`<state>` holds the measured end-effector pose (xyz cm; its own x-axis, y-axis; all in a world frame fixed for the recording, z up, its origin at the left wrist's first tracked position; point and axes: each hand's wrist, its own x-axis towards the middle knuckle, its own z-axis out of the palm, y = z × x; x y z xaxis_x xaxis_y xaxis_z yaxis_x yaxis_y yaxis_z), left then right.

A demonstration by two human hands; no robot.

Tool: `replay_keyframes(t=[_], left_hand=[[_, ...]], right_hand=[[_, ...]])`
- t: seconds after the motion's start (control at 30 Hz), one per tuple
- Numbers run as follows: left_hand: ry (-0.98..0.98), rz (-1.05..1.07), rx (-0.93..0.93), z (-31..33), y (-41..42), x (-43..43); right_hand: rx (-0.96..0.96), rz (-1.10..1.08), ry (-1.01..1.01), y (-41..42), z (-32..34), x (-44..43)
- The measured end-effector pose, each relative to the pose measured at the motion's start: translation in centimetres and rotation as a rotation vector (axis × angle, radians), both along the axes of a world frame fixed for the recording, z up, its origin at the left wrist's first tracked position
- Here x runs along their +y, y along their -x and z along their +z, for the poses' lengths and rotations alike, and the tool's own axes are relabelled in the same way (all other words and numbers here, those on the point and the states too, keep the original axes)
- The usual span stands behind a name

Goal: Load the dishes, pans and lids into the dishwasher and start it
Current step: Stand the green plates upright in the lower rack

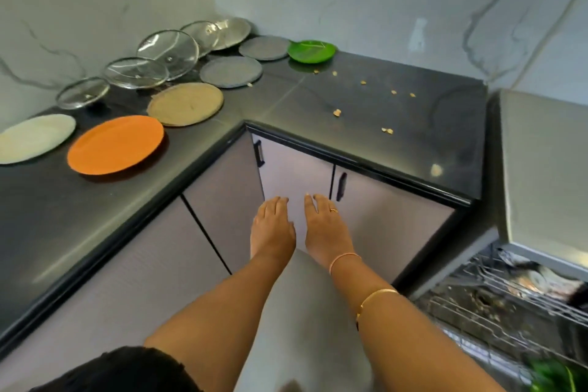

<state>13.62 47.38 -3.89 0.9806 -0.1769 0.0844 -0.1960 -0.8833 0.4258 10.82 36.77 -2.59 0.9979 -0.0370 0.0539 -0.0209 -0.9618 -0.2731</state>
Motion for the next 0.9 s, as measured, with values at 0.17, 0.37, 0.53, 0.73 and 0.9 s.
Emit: replay_keyframes(t=[0.17, 0.37, 0.53, 0.73, 0.9], left_hand=[[0.077, 0.022, -0.054, 2.1, -4.6, 1.5], [0.157, 0.017, -0.097, 3.9, -11.6, 1.6], [0.286, 0.033, -0.147, 5.4, -19.5, -0.6], [0.324, 0.075, -0.112, 7.1, -30.6, -4.6], [0.344, 0.105, -0.022, 8.3, -39.1, -8.3]], right_hand=[[-0.025, 0.017, -0.015, -5.4, 1.5, 1.5], [-0.12, -0.03, -0.08, -13.1, 3.6, 0.3], [-0.146, -0.047, -0.114, -22.2, 4.8, -2.9], [-0.08, -0.133, -0.239, -35.6, 5.6, -8.2], [-0.002, -0.287, -0.304, -46.2, 6.4, -13.0]])
